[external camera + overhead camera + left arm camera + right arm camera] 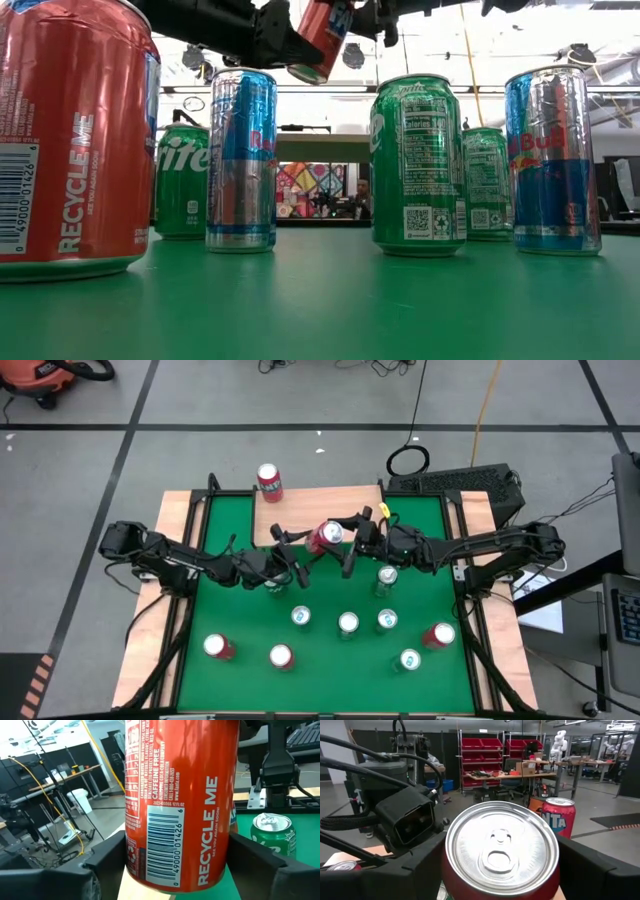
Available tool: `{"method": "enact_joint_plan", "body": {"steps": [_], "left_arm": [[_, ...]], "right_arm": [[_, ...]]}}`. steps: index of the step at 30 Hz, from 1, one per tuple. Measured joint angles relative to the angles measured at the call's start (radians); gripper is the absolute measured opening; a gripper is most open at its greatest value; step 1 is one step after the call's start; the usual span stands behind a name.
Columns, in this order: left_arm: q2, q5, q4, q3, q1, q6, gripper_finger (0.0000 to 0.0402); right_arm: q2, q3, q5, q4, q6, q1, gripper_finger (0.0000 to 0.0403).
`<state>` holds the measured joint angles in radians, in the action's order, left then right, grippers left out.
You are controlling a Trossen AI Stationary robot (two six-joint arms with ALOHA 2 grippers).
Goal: Place canned beverage on shelf
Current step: Put the red soda can on the shelf
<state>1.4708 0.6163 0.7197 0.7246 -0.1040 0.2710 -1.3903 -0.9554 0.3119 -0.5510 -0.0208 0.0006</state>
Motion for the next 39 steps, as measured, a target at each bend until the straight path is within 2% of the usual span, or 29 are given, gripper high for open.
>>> {"method": "enact_joint_plan", "body": {"steps": [6,13,16,25,31,34,39], "left_arm": [[0.0,-0.005,-0.002,0.0,-0.001,-0.002,0.0276],[0.0,-0.081,0.002,-0.001,-0.017,-0.03,0.0274],[0.0,-0.132,0.026,-0.001,-0.016,-0.059,0.0274],[0.0,-0.369,0.069,-0.001,-0.005,-0.109,0.0273],[0.0,-0.516,0.075,-0.001,0.029,-0.148,0.0273],[0.0,-0.563,0.07,-0.001,0.048,-0.166,0.0273],[0.0,-0.574,0.034,-0.001,0.062,-0.177,0.0273]], "right_arm": [[0.0,-0.002,-0.011,0.02,0.015,0.0,0.0312],[0.028,-0.003,-0.15,0.091,0.085,0.001,0.0342],[0.051,-0.003,-0.228,0.118,0.118,-0.003,0.0343],[0.109,-0.002,-0.498,0.161,0.193,-0.032,0.0344],[0.126,-0.002,-0.654,0.172,0.191,-0.056,0.0327],[0.125,-0.002,-0.667,0.181,0.19,-0.06,0.0314],[0.113,-0.001,-0.669,0.192,0.18,-0.061,0.0292]]}}
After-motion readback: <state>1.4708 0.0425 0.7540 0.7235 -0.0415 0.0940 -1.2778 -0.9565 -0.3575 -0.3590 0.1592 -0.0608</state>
